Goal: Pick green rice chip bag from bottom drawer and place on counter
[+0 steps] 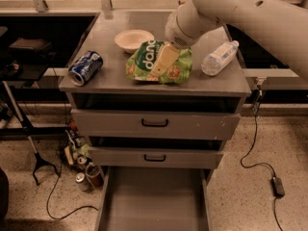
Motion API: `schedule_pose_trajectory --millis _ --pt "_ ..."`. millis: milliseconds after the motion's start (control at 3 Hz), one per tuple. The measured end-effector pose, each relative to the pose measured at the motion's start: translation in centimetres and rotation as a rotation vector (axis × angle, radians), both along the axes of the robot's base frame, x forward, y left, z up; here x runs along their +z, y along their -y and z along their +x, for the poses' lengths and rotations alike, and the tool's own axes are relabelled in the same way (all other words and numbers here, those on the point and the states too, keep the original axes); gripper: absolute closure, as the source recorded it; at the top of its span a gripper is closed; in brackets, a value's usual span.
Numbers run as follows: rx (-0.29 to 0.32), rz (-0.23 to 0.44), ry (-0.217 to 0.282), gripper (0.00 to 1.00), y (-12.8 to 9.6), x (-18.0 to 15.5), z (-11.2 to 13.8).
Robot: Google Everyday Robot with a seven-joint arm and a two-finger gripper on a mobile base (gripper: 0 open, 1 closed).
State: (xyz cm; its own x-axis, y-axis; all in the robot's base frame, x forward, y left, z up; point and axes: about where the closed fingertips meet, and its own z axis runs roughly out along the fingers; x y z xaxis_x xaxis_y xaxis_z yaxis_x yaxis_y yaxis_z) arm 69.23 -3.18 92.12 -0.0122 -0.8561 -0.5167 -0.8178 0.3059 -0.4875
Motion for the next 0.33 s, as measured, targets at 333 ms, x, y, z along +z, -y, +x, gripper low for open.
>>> schedule_pose_trajectory --millis 333 --pt "0.0 0.0 0.0 0.0 0.0 0.0 0.0"
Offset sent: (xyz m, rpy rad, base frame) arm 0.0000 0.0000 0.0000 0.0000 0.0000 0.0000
